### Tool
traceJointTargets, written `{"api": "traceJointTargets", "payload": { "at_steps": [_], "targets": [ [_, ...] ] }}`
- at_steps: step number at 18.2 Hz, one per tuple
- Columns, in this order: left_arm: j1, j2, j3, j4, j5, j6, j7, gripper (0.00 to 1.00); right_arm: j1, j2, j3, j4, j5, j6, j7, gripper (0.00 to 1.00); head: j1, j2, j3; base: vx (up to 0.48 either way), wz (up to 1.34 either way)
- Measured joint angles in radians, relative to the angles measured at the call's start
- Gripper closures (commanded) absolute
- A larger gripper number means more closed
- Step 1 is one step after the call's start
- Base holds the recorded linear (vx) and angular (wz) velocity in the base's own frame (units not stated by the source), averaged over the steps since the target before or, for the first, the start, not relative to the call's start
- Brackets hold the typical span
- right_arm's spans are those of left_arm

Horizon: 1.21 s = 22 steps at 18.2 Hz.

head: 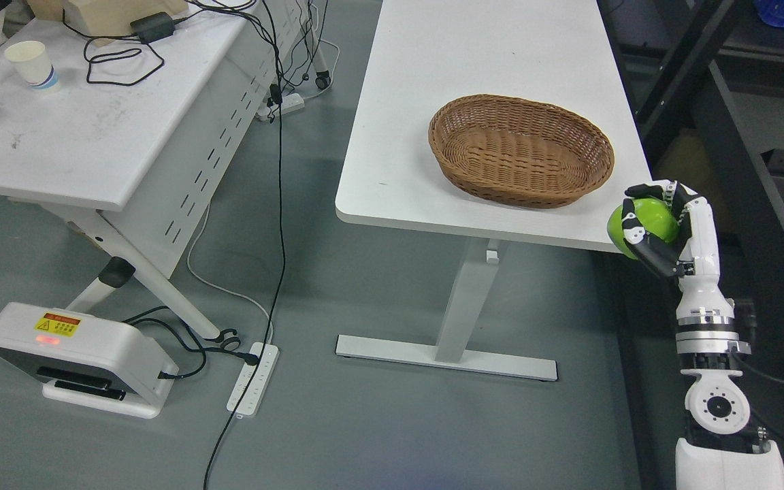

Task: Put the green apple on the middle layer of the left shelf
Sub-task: 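Hold the apple in the right hand while turning toward the shelf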

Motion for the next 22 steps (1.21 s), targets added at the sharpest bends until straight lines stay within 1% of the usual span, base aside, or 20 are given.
{"api": "traceJointTargets", "payload": {
  "at_steps": [10, 22],
  "targets": [
    [0.0, 0.0, 0.0, 0.0, 0.0, 0.0, 0.0, 0.0, -0.002, 0.003, -0.001, 0.0, 0.0, 0.0, 0.011, 0.97, 0.0, 0.0, 0.0, -0.213, -0.23],
    [0.0, 0.0, 0.0, 0.0, 0.0, 0.0, 0.0, 0.0, 0.0, 0.004, -0.001, 0.001, 0.0, -0.002, 0.012, 0.97, 0.0, 0.0, 0.0, -0.192, -0.64]
  ]
}}
